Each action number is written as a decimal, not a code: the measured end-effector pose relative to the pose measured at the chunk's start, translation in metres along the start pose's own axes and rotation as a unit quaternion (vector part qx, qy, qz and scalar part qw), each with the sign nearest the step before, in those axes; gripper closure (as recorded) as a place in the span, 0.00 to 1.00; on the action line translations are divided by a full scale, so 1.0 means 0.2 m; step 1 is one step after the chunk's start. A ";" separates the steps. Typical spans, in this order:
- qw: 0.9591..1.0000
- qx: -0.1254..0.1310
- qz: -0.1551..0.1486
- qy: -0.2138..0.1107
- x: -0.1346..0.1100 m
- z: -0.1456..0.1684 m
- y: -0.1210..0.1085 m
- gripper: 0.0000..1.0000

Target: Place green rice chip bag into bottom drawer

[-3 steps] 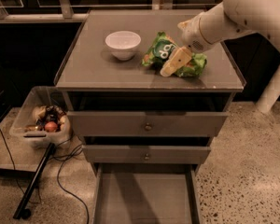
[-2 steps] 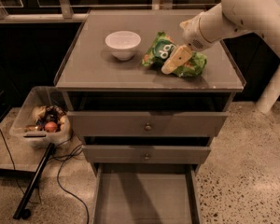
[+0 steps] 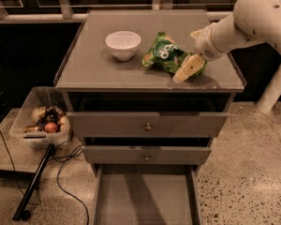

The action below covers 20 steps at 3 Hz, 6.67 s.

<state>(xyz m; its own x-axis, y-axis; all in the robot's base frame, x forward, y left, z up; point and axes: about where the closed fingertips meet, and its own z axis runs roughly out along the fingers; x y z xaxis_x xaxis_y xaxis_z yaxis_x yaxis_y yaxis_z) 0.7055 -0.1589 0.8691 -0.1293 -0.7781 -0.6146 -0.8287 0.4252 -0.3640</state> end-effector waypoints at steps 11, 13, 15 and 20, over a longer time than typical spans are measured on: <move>0.998 0.046 -0.019 -0.048 0.04 -0.67 0.35 1.00; 0.997 0.067 0.004 -0.041 0.14 -0.96 0.67 1.00; 0.999 0.022 0.011 -0.045 0.16 -0.82 0.89 1.00; 0.995 -0.046 0.054 -0.064 0.63 0.21 1.69 1.00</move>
Offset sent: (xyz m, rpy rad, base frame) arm -0.0036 -0.0041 -0.0036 -0.0044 0.0052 0.0002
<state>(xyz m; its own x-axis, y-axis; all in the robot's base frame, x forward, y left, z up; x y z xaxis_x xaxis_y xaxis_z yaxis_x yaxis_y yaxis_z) 0.4328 -0.0943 0.6390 -0.1556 -0.6626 -0.7327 -0.8603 0.4554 -0.2291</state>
